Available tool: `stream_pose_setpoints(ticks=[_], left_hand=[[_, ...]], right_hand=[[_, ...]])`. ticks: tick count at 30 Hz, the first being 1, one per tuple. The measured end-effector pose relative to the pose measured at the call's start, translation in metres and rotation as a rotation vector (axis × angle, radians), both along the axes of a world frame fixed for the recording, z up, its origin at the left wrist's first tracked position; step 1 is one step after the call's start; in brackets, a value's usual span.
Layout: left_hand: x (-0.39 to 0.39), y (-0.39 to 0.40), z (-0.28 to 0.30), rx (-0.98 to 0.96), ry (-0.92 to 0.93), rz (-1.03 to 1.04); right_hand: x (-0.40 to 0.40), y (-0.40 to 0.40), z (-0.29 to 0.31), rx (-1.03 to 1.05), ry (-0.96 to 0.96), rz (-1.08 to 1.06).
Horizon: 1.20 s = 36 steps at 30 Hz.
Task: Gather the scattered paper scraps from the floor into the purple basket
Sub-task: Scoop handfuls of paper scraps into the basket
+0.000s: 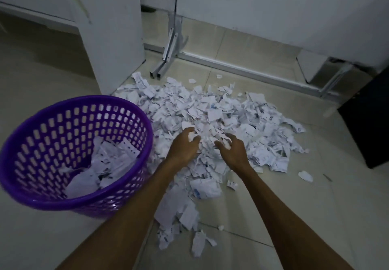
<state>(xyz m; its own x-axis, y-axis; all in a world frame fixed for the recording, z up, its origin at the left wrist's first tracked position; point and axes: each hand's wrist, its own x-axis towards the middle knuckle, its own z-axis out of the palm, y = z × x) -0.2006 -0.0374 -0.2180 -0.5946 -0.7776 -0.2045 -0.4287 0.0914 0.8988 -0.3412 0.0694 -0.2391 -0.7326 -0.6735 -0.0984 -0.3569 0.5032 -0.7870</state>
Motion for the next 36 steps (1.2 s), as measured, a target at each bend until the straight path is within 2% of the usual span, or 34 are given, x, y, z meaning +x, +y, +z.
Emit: stream_pose_setpoints(ticks=[6, 9, 12, 16, 23, 28, 36], left_hand=[[-0.013, -0.006, -0.057, 0.229, -0.199, 0.029], [-0.019, 0.002, -0.074, 0.248, -0.126, 0.059], [-0.023, 0.011, -0.084, 0.287, 0.001, 0.106], [-0.020, 0.022, -0.088, 0.355, 0.132, 0.188], [-0.006, 0.031, -0.062, 0.481, 0.314, 0.257], [0.002, 0.037, -0.032, 0.416, 0.297, 0.220], [0.011, 0.040, 0.015, 0.209, 0.323, 0.119]], right_hand=[[-0.024, 0.006, -0.055, 0.145, -0.140, -0.027], [-0.012, -0.006, -0.071, 0.131, -0.215, 0.016], [0.007, -0.013, -0.075, -0.012, -0.198, 0.049], [0.023, -0.008, -0.060, -0.203, -0.287, 0.059], [0.027, 0.008, -0.040, -0.229, -0.491, -0.001], [0.034, 0.016, -0.021, -0.265, -0.503, -0.071], [0.039, 0.023, 0.016, -0.400, -0.358, -0.104]])
